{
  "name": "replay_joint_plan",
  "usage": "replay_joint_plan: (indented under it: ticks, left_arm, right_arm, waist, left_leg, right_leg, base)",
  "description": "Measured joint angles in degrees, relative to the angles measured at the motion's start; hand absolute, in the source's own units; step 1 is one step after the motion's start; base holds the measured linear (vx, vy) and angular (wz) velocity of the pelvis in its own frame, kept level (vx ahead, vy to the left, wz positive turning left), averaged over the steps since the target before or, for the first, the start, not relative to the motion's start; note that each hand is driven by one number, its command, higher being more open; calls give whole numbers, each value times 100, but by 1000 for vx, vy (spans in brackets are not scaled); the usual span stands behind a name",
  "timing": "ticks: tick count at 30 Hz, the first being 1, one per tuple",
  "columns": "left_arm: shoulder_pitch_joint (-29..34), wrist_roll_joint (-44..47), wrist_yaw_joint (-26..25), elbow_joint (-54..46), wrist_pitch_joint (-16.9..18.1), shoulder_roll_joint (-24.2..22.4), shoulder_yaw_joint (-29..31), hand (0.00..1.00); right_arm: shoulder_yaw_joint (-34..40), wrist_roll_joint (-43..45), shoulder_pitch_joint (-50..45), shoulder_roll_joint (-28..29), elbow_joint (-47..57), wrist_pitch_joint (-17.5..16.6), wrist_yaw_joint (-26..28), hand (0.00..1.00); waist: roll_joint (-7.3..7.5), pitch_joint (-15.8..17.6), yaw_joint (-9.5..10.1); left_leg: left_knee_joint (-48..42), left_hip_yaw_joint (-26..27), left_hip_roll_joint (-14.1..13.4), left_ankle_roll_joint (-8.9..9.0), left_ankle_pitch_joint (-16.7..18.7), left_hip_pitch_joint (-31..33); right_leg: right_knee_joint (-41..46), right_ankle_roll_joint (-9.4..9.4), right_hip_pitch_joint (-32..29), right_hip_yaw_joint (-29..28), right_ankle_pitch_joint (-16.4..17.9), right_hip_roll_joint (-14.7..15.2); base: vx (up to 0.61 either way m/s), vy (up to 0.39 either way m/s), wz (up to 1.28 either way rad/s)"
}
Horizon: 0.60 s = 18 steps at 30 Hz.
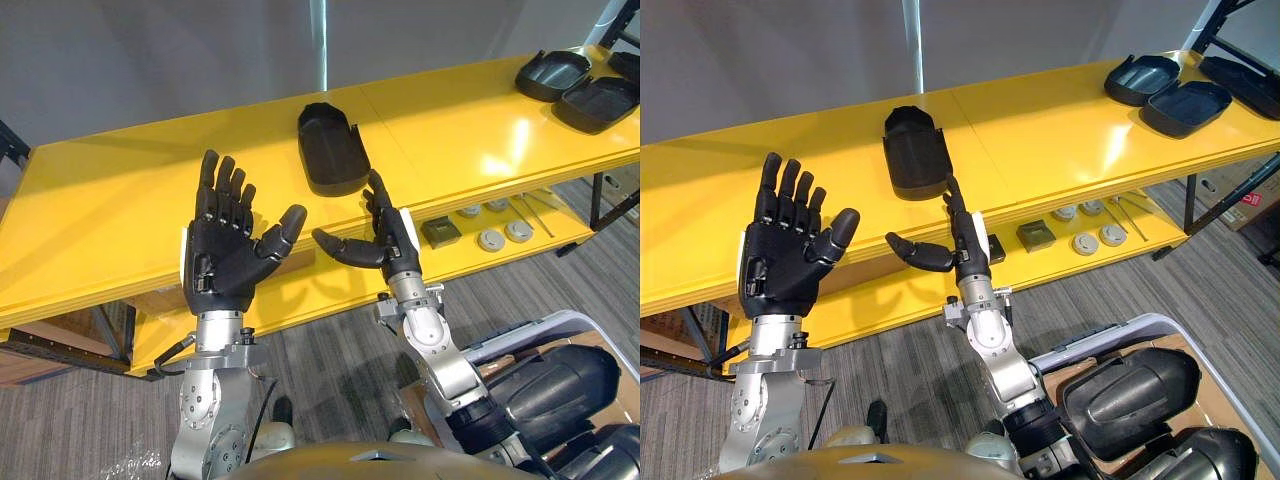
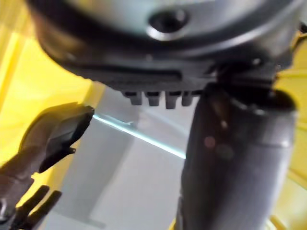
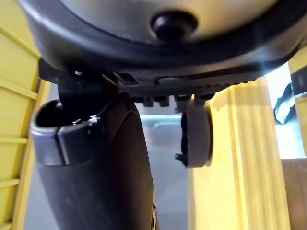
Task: Walk over and take three plastic housings, then place them on the shelf
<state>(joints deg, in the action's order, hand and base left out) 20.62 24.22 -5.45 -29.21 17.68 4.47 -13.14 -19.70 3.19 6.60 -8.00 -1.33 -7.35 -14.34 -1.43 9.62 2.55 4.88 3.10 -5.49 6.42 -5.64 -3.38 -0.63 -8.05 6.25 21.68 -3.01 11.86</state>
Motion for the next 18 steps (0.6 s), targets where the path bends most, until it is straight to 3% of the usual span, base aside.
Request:
replay_joint_plan:
  ticks: [18]
  left_arm:
    - [-1, -2, 248, 287, -21, -3, 106, 100]
  right_arm:
    - [286, -63, 837, 175, -1203, 275, -101, 100]
  waist:
    - [-164, -43, 157]
  left_leg:
    - [16, -208, 2, 2, -87, 35]
  right_leg:
    - [65, 38, 79, 207, 34, 5]
  base:
    - [-30, -9, 5]
